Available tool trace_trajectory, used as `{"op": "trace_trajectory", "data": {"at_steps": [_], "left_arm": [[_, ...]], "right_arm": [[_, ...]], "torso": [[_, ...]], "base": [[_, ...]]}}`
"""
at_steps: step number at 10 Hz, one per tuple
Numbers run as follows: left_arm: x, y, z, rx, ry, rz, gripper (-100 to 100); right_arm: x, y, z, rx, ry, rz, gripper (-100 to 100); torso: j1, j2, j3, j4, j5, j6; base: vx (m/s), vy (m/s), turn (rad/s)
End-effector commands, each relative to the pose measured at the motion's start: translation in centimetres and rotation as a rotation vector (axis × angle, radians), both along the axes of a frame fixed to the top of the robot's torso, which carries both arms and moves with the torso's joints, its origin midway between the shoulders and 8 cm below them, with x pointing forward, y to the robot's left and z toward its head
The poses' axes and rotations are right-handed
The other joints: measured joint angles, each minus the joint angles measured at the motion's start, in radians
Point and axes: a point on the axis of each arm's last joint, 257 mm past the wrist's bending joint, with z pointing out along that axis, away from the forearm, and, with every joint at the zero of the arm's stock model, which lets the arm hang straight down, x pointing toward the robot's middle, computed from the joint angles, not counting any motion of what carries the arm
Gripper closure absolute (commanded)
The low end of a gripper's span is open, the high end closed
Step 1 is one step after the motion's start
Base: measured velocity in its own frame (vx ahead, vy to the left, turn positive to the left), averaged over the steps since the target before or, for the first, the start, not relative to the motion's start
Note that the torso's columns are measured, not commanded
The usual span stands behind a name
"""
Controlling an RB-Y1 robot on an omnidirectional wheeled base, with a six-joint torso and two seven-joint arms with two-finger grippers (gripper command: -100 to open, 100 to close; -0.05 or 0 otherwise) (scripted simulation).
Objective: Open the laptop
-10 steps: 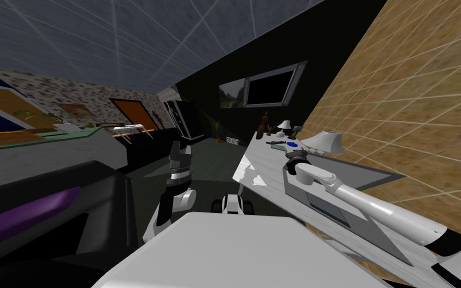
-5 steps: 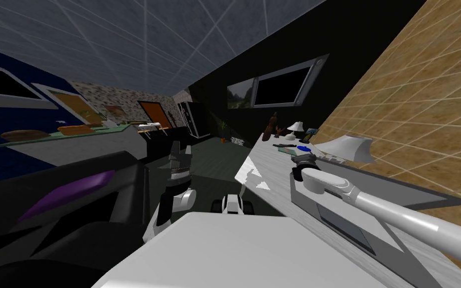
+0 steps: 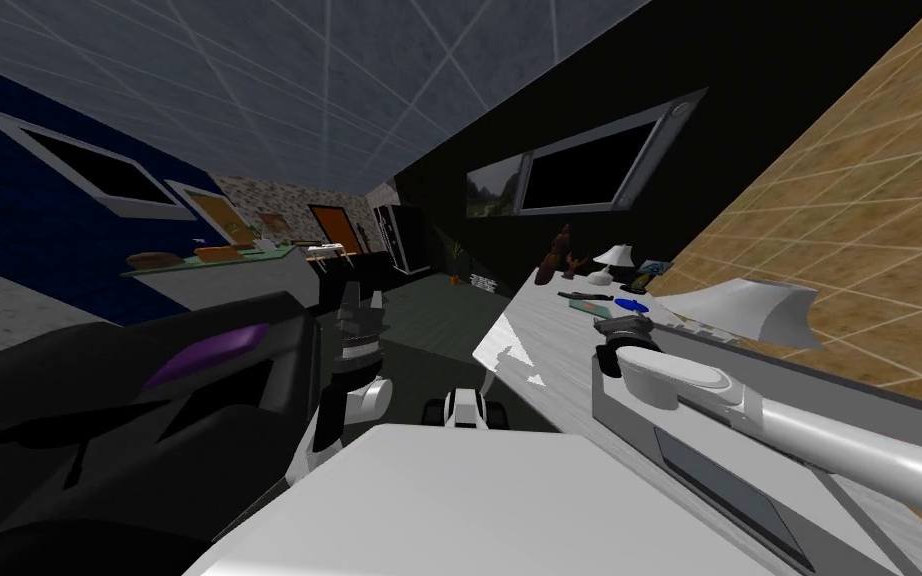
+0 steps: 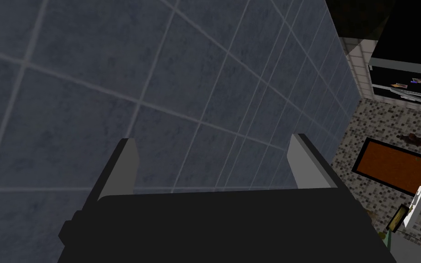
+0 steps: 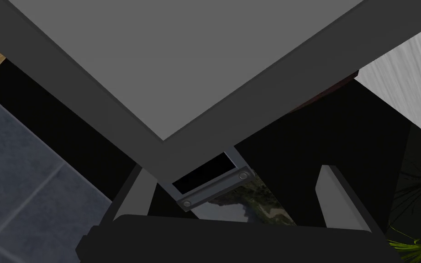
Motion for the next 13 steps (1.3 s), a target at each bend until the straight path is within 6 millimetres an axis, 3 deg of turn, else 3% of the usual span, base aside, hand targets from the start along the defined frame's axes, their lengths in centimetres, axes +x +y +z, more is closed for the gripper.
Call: {"op": "trace_trajectory", "data": {"at_steps": [1,2,3,6,7,8,10,11,13], "left_arm": [[0.0,0.0,0.0,0.0,0.0,0.0,0],[0.0,0.0,0.0,0.0,0.0,0.0,0],[0.0,0.0,0.0,0.0,0.0,0.0,0],[0.0,0.0,0.0,0.0,0.0,0.0,0],[0.0,0.0,0.0,0.0,0.0,0.0,0],[0.0,0.0,0.0,0.0,0.0,0.0,0],[0.0,0.0,0.0,0.0,0.0,0.0,0],[0.0,0.0,0.0,0.0,0.0,0.0,0],[0.0,0.0,0.0,0.0,0.0,0.0,0]], "right_arm": [[-0.7,0.6,0.6,-0.007,-0.011,-0.01,-100],[-0.6,0.6,0.5,-0.006,-0.009,-0.007,-100],[1.5,1.1,2.0,-0.039,-0.039,0.023,100],[2.9,1.1,0.9,-0.004,-0.043,0.035,100],[4.6,1.3,2.9,-0.052,-0.071,0.055,100],[5.5,1.5,2.7,-0.037,-0.076,0.063,100],[6.4,1.8,1.2,-0.001,-0.066,0.082,100],[8.0,1.9,3.3,-0.054,-0.091,0.093,100],[9.7,2.7,2.6,-0.02,-0.095,0.121,100]], "torso": [[0.003,0.0,0.0,0.0,0.001,0.0],[0.003,0.002,0.001,0.001,0.002,0.0],[0.002,0.003,0.002,0.001,0.001,0.0],[-0.004,-0.001,0.0,-0.004,-0.005,-0.003],[-0.005,-0.003,-0.001,-0.005,-0.007,-0.005],[-0.003,-0.003,-0.002,-0.002,-0.003,0.001],[-0.004,-0.002,-0.001,-0.003,-0.003,-0.004],[-0.003,-0.005,-0.003,-0.004,-0.004,-0.006],[0.001,0.0,0.0,-0.001,0.0,0.0]], "base": [[0.005,0.01,-0.028],[0.0,0.0,0.0],[0.028,0.038,-0.308],[0.011,0.037,-0.163],[0.01,0.045,-0.372],[0.012,0.06,-0.328],[-0.001,0.019,-0.027],[0.008,0.039,-0.34],[0.014,0.047,-0.224]]}}
